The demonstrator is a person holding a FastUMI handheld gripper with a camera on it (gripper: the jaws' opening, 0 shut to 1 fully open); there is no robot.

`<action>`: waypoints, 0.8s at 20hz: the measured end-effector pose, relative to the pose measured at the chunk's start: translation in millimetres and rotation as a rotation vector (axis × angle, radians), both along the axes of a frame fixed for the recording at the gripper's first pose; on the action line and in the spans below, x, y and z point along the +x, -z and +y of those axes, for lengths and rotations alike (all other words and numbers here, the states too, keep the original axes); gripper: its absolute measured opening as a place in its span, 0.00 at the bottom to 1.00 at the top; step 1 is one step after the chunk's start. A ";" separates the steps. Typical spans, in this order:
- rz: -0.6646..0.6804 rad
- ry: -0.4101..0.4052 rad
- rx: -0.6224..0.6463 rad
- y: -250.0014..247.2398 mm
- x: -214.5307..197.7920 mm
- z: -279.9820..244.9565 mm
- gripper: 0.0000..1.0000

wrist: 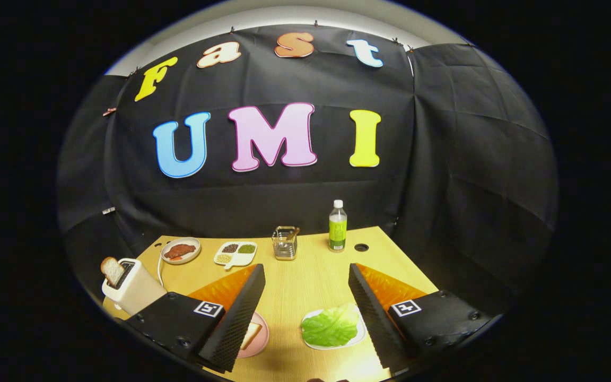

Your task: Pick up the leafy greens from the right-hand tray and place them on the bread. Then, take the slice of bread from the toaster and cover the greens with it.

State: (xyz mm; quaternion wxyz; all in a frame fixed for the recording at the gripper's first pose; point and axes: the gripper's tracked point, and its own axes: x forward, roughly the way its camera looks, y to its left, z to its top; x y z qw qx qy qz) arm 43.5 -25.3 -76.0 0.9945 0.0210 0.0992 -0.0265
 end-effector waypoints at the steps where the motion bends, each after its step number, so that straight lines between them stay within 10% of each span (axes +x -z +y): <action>1: 0.018 0.001 0.001 8.6 2.2 -2.0 0.99; 16: 0.360 0.011 -0.013 165.6 48.7 -44.9 0.98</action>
